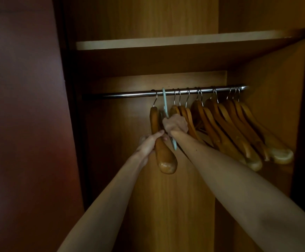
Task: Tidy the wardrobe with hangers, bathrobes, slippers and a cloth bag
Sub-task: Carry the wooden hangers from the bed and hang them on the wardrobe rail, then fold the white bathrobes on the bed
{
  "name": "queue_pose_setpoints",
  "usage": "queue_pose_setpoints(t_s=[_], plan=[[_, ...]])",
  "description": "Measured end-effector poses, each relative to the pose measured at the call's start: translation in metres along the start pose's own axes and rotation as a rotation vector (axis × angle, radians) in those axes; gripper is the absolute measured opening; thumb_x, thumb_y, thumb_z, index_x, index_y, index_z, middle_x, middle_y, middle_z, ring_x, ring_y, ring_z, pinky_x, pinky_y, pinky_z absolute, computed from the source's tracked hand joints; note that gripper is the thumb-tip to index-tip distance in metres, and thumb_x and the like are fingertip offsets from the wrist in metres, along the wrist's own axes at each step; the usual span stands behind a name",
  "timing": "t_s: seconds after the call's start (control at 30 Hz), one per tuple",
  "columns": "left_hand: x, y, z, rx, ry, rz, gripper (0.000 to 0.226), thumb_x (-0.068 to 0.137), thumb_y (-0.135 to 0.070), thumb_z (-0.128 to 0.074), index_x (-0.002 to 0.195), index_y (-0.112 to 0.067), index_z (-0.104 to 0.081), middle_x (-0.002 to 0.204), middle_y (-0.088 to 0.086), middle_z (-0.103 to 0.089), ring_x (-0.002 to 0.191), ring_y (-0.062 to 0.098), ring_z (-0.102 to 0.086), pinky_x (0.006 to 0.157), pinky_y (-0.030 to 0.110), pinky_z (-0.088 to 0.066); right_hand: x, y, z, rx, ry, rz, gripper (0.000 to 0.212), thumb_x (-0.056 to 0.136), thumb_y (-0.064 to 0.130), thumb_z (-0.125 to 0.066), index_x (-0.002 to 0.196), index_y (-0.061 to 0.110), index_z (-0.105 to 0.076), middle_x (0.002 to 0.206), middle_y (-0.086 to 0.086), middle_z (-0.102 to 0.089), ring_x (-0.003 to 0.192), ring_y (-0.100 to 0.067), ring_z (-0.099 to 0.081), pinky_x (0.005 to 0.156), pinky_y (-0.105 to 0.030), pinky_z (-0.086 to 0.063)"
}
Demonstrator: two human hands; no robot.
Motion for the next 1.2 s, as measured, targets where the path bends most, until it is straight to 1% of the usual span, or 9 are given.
queue_pose_setpoints(t_s=[0.1, 0.23, 0.33, 0.47, 0.6, 0.7, 0.87, 1.0, 1.2], plan=[[-0.005, 0.0, -0.003, 0.068, -0.019, -0.03, 0.033, 0.094, -0.045, -0.065, 0.097, -0.015, -0.078, 0.093, -0.001, -0.078, 0.092, 0.014, -0.071, 0.08, 0.028, -0.054, -0.002, -0.008, 0.003, -0.082, 0.06, 0.004, 0.037, 0.102, 0.034, -0.049, 0.117, 0.004, -0.066, 0.098, -0.003, -0.059, 0.109, -0.025, -0.063, 0.073, -0.027, -0.039], [-0.019, 0.006, -0.003, 0.158, -0.149, -0.163, 0.036, 0.094, -0.051, -0.063, 0.117, -0.023, -0.063, 0.1, -0.005, -0.072, 0.093, 0.01, -0.068, 0.076, 0.022, -0.052, -0.019, -0.03, 0.001, -0.032, -0.044, 0.118, 0.035, 0.1, 0.043, -0.05, 0.097, 0.016, -0.073, 0.08, 0.002, -0.062, 0.084, -0.019, -0.065, 0.063, -0.023, -0.037], [-0.038, 0.025, 0.004, 0.117, -0.332, -0.28, 0.035, 0.1, -0.047, -0.054, 0.127, -0.024, -0.057, 0.109, -0.013, -0.063, 0.102, 0.004, -0.061, 0.085, 0.018, -0.048, -0.054, -0.057, 0.002, 0.041, -0.096, 0.276, 0.033, 0.102, 0.041, -0.046, 0.1, 0.02, -0.07, 0.083, 0.003, -0.069, 0.078, -0.015, -0.065, 0.066, -0.026, -0.046], [-0.064, 0.078, 0.004, 0.12, -0.446, -0.313, 0.022, 0.104, -0.039, -0.049, 0.123, -0.029, -0.053, 0.114, -0.014, -0.06, 0.108, 0.009, -0.06, 0.095, 0.032, -0.05, -0.111, -0.107, 0.001, 0.166, -0.153, 0.466, 0.027, 0.104, 0.023, -0.047, 0.113, 0.013, -0.07, 0.106, 0.003, -0.07, 0.088, -0.003, -0.062, 0.077, -0.021, -0.053], [-0.078, 0.148, -0.023, 0.263, -0.296, -0.154, 0.03, 0.097, -0.027, -0.06, 0.123, -0.031, -0.047, 0.108, -0.007, -0.06, 0.098, 0.012, -0.062, 0.089, 0.035, -0.053, -0.154, -0.192, -0.027, 0.11, 0.019, 0.373, 0.029, 0.104, 0.027, -0.048, 0.121, 0.012, -0.068, 0.114, 0.0, -0.07, 0.091, -0.005, -0.064, 0.08, -0.022, -0.054], [-0.089, 0.204, -0.049, 0.402, -0.123, -0.036, 0.041, 0.093, -0.016, -0.067, 0.126, -0.031, -0.049, 0.107, -0.003, -0.061, 0.081, 0.012, -0.065, 0.068, 0.025, -0.051, -0.183, -0.26, -0.042, 0.015, 0.129, 0.27, 0.029, 0.103, 0.028, -0.05, 0.118, 0.014, -0.071, 0.112, 0.002, -0.071, 0.091, -0.009, -0.068, 0.078, -0.033, -0.058], [-0.118, 0.309, -0.096, 0.544, 0.14, 0.199, 0.038, 0.087, -0.009, -0.068, 0.119, -0.028, -0.059, 0.097, -0.004, -0.066, 0.075, 0.014, -0.067, 0.066, 0.026, -0.054, -0.235, -0.36, -0.044, -0.127, 0.255, 0.063, 0.026, 0.102, 0.032, -0.054, 0.106, 0.015, -0.073, 0.099, 0.003, -0.072, 0.08, -0.011, -0.068, 0.061, -0.013, -0.044], [-0.159, 0.401, -0.134, 0.603, 0.372, 0.423, 0.037, 0.083, -0.005, -0.07, 0.117, -0.019, -0.064, 0.092, -0.003, -0.07, 0.08, 0.022, -0.07, 0.068, 0.036, -0.057, -0.288, -0.442, -0.04, -0.215, 0.313, -0.188, 0.024, 0.099, 0.034, -0.055, 0.102, 0.019, -0.073, 0.1, 0.001, -0.073, 0.087, -0.017, -0.07, 0.07, -0.024, -0.05], [-0.239, 0.503, -0.187, 0.651, 0.767, 0.74, 0.034, 0.091, 0.0, -0.068, 0.123, -0.006, -0.063, 0.099, 0.009, -0.069, 0.063, 0.008, -0.063, 0.052, 0.014, -0.05, -0.396, -0.542, -0.028, -0.25, 0.383, -0.65, 0.024, 0.091, 0.035, -0.057, 0.095, 0.024, -0.077, 0.099, 0.002, -0.076, 0.092, -0.022, -0.071, 0.08, -0.034, -0.056]])
Point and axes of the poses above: each hand's wrist, its own x-axis towards the middle knuckle, its own z-axis out of the back of the hand, y = z × x, the point moved 6 cm from there along x, towards the middle knuckle
